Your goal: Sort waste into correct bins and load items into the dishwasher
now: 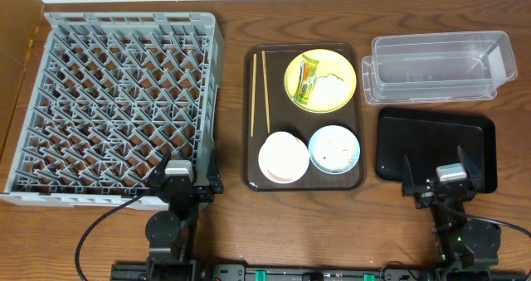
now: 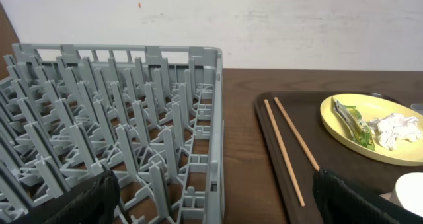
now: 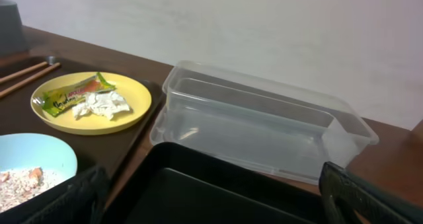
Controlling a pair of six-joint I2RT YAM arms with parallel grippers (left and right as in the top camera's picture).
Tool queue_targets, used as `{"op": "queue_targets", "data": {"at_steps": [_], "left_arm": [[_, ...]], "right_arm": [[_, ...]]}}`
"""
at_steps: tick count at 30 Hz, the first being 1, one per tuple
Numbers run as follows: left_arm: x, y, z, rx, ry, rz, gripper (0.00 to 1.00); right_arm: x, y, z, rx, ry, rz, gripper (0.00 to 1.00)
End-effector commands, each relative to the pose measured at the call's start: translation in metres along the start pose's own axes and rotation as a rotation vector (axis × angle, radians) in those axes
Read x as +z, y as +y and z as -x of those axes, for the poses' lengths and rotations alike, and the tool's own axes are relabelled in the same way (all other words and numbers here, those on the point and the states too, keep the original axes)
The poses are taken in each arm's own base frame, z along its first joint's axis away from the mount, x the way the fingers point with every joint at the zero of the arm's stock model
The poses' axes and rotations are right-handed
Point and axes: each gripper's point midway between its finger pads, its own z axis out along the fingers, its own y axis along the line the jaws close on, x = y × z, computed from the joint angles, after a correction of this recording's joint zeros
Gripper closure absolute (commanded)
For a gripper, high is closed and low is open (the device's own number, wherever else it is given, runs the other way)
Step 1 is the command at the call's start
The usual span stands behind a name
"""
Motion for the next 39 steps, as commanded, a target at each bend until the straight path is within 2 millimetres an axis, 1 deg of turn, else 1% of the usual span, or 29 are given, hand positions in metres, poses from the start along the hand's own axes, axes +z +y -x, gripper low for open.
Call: {"op": "queue_targets", "data": {"at_steps": [1, 34, 36, 39], "left_arm": [[0.0023, -0.0021, -0.0167, 0.014, 0.041, -0.012, 0.06], [0.0023, -0.0021, -0.0167, 0.014, 0.041, -0.012, 0.06], [0.0024, -0.0021, -0.0135, 0.014, 0.028, -0.012, 0.06], [0.0024, -0.0009, -0.0138, 0.014, 0.029, -0.006, 0.06]], "right_arm": [[-0.0003, -0.0015, -0.0001, -0.009, -0.002, -0.005, 0.01], [-0.0003, -0.0015, -0.0001, -0.009, -0.002, -0.005, 0.01], [-0.0003, -0.0015, -0.0001, -0.009, -0.002, -0.005, 0.01], [-0.0003, -0.0015, -0.0001, -0.009, -0.002, -0.005, 0.01]]}}
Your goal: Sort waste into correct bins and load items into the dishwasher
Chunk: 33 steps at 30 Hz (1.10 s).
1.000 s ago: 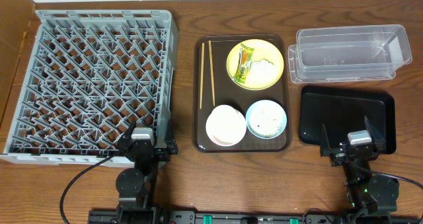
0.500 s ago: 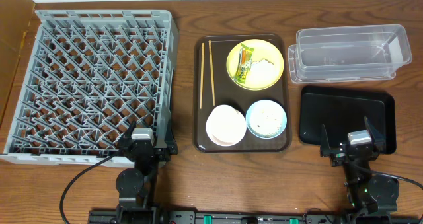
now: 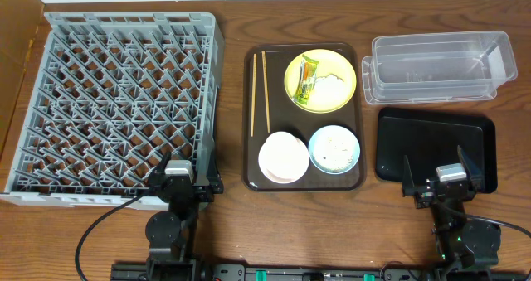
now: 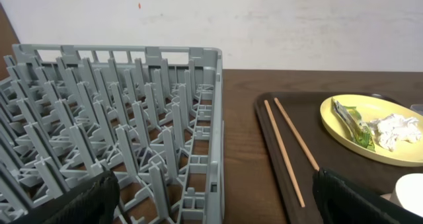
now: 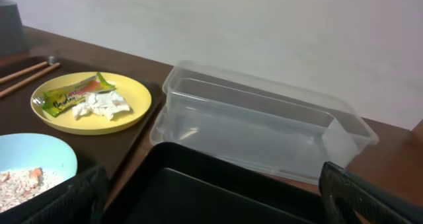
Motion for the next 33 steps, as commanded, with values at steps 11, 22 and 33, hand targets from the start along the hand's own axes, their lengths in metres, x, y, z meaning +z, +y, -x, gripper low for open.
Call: {"op": "queue_targets", "data": {"at_steps": [11, 22, 33], "left_arm": [[0.002, -0.001, -0.015, 0.014, 0.037, -0.008, 0.06], [0.001, -0.012, -0.01, -0.127, 0.029, -0.071, 0.06], [-0.024, -0.038, 0.085, -0.114, -0.093, -0.216, 0.06]], "right_arm": [[0.0, -0.002, 0.002, -0.02, -0.011, -0.007, 0.01], [-0.002, 0.022, 0.009, 0.271, -0.028, 0.138, 0.01], [-0.016, 0.02, 0.088, 0.336, -0.062, 0.22, 0.01]]}}
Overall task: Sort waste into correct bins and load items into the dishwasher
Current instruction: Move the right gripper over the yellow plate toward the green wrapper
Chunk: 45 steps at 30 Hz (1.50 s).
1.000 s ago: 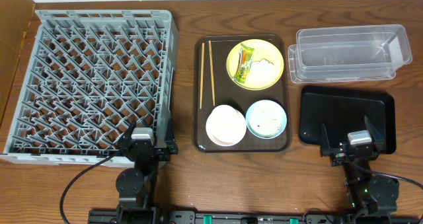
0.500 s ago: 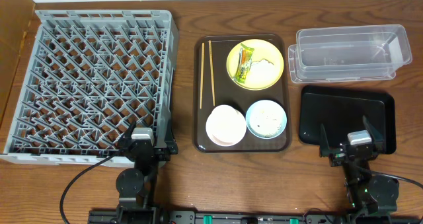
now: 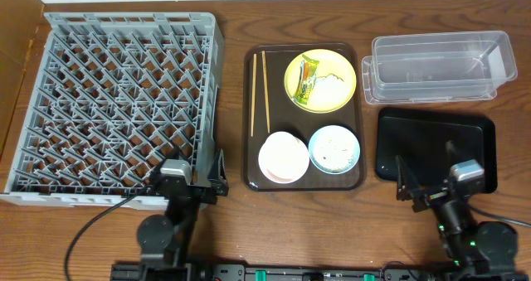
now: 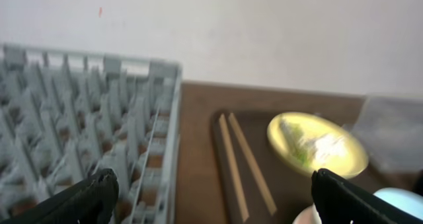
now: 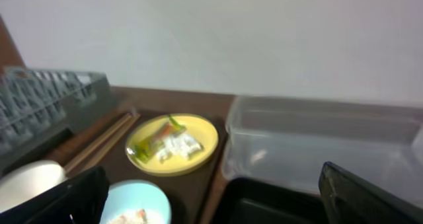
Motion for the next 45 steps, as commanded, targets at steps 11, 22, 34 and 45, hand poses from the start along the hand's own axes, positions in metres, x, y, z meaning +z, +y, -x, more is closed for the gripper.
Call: {"op": "queue_targets", "data": {"at_steps": [11, 22, 34, 45], "left_arm": [[0.01, -0.019, 0.063, -0.067, 0.3, -0.015, 0.06], [0.024, -0.039, 0.054, -0.13, 0.475, -0.128, 0.06], [0.018, -0.051, 0.048, -0.195, 0.525, -0.185, 0.06], [0.011, -0.05, 0.034, -0.231, 0.643, -0.161, 0.06]], "right_arm": [[0.048, 0.016, 0.039, 0.181, 0.428, 0.094, 0.01], [0.086, 0.039, 0.006, 0.362, 0.719, 0.28, 0.01], [0.097, 0.079, -0.023, 0.375, 0.845, 0.354, 0.01], [0.102, 0.117, -0.078, 0.041, 1.015, 0.179, 0.01]]}}
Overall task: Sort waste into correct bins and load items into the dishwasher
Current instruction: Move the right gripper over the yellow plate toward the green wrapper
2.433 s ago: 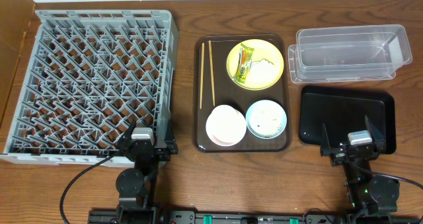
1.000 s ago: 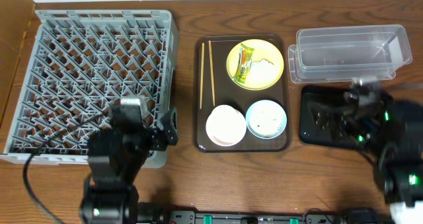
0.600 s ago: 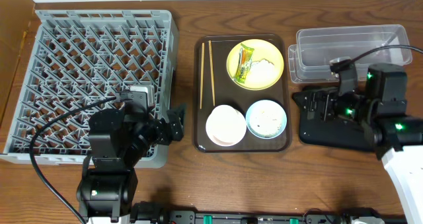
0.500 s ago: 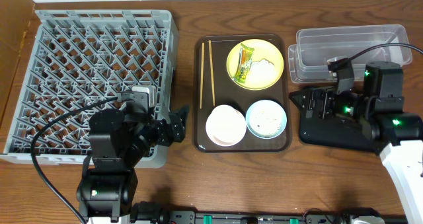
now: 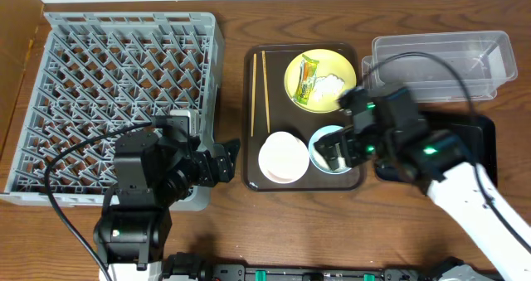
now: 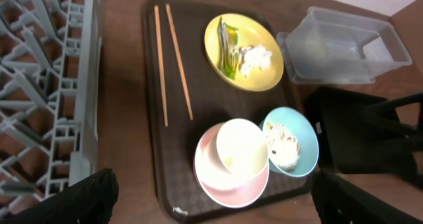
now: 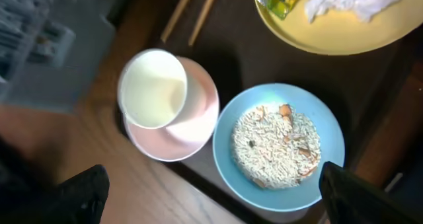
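Note:
A brown tray (image 5: 249,148) holds two chopsticks (image 5: 259,82), a yellow plate (image 5: 342,94) with a green wrapper (image 5: 309,78) and crumpled tissue (image 5: 329,83), a white cup (image 5: 280,152) on a pink plate (image 5: 282,175), and a blue bowl of rice (image 7: 274,145). The grey dish rack (image 5: 116,99) stands at the left. My left gripper (image 5: 217,161) hangs open by the rack's front right corner, left of the tray. My right gripper (image 5: 342,148) hovers open over the blue bowl. Both hold nothing.
A clear plastic bin (image 5: 436,65) stands at the back right, a black bin (image 5: 473,128) in front of it, partly under my right arm. The table's front edge runs close behind both arms. A cable trails over the clear bin.
Both arms have risen from low at the front edge. The left gripper now looks down on the tray from beside the rack. The right has moved left over the blue bowl.
At first both grippers rested open and low at the table's front, left one before the rack, right one before the black bin. They stayed so, then both views had shifted upward. Now both are high over the table, open and empty.

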Controlling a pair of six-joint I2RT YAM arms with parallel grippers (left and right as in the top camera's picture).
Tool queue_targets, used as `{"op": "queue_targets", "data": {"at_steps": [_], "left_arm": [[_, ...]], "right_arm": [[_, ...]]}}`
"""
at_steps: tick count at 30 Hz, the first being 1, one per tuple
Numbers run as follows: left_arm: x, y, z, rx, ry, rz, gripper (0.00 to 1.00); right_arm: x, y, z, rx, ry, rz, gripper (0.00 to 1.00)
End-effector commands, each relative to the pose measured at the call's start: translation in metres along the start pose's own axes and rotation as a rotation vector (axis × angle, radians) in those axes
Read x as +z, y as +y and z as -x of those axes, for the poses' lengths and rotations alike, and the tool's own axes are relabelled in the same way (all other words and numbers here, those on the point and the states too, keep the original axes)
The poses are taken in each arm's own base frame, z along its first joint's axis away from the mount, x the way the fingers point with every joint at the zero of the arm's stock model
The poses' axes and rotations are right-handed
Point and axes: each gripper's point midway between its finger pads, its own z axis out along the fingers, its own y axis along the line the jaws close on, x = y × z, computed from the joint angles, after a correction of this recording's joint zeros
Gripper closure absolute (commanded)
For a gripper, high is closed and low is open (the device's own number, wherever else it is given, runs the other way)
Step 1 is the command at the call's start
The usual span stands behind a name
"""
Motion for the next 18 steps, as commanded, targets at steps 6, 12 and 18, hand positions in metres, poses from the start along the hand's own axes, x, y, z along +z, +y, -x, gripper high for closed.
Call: {"op": "queue_targets", "data": {"at_steps": [6, 12, 18], "left_arm": [[-0.005, -0.006, 0.0, -0.009, 0.015, -0.013, 0.06], [-0.005, -0.006, 0.0, -0.009, 0.015, -0.013, 0.05], [-0.005, -0.006, 0.0, -0.009, 0.015, -0.013, 0.06]], "right_arm": [[0.026, -0.026, -0.001, 0.044, 0.028, -0.16, 0.29], [0.043, -0.045, 0.006, 0.058, 0.014, -0.233, 0.46], [0.064, -0.043, 0.017, 0.043, -0.018, -0.203, 0.55]]}}
